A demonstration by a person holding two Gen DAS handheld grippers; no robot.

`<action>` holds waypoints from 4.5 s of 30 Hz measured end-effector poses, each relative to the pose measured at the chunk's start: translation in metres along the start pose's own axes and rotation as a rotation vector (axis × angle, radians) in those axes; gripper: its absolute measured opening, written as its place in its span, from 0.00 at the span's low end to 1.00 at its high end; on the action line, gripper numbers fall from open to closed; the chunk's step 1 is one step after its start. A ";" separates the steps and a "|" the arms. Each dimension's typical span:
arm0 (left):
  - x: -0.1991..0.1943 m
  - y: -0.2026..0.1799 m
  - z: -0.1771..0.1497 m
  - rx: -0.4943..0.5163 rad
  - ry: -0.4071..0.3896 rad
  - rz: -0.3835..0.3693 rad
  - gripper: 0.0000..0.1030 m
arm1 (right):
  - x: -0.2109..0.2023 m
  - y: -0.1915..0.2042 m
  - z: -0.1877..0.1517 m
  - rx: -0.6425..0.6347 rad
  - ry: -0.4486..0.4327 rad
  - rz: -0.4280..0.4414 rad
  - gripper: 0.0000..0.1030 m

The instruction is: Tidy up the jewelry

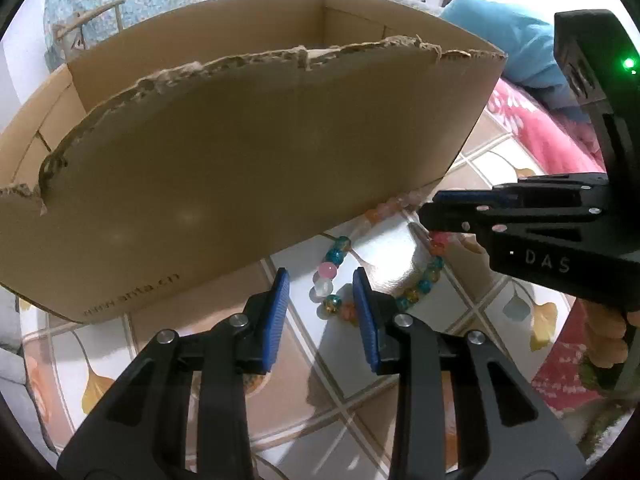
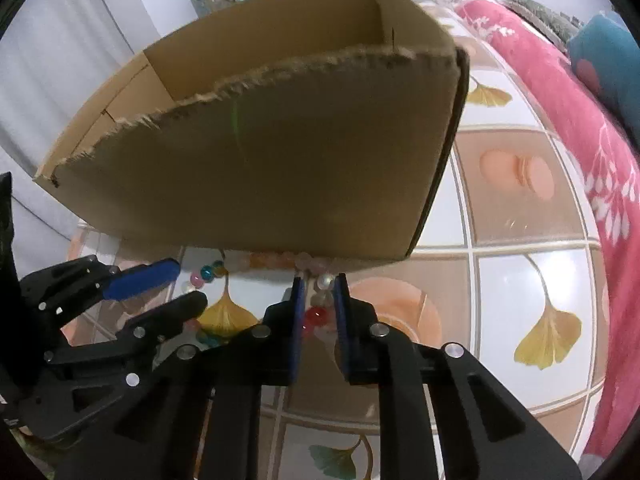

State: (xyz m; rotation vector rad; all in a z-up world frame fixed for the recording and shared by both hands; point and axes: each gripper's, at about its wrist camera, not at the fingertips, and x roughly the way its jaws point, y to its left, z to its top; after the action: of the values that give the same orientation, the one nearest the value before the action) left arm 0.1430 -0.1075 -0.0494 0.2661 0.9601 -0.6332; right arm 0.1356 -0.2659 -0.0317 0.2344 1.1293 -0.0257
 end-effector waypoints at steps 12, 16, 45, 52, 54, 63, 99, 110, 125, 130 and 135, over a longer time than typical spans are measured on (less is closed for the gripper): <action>-0.007 -0.004 -0.004 -0.016 -0.030 -0.012 0.08 | -0.018 0.008 -0.009 -0.032 -0.043 -0.026 0.09; -0.027 -0.013 -0.002 0.000 -0.076 -0.023 0.08 | -0.035 0.014 -0.012 -0.059 -0.071 -0.044 0.09; -0.069 0.015 0.126 -0.070 -0.209 -0.268 0.08 | -0.085 0.014 0.130 -0.339 -0.171 0.014 0.09; -0.013 0.021 0.128 -0.153 -0.050 -0.352 0.09 | -0.032 0.013 0.154 -0.428 -0.017 0.003 0.09; -0.005 0.020 0.128 -0.154 -0.017 -0.350 0.09 | -0.024 0.016 0.157 -0.448 0.004 -0.011 0.09; -0.011 0.018 0.120 -0.141 -0.028 -0.333 0.43 | -0.036 0.003 0.164 -0.369 -0.056 0.007 0.21; -0.184 0.052 0.016 -0.278 -0.405 0.368 0.92 | -0.156 0.087 0.000 -0.123 -0.482 -0.160 0.93; -0.175 0.043 0.023 -0.215 -0.299 0.452 0.92 | -0.155 0.087 -0.003 -0.060 -0.482 -0.157 0.93; -0.157 0.045 0.017 -0.324 -0.190 0.464 0.92 | -0.124 0.076 -0.004 0.041 -0.291 -0.125 0.93; -0.154 0.049 0.020 -0.379 -0.155 0.445 0.92 | -0.125 0.080 -0.005 0.003 -0.302 -0.147 0.93; -0.150 0.056 0.016 -0.425 -0.130 0.450 0.92 | -0.111 0.080 -0.005 -0.005 -0.244 -0.149 0.93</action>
State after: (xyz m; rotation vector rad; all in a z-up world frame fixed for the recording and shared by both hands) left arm 0.1261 -0.0134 0.0803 0.0551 0.8488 -0.0281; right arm 0.0950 -0.1973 0.0800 0.1377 0.9016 -0.1786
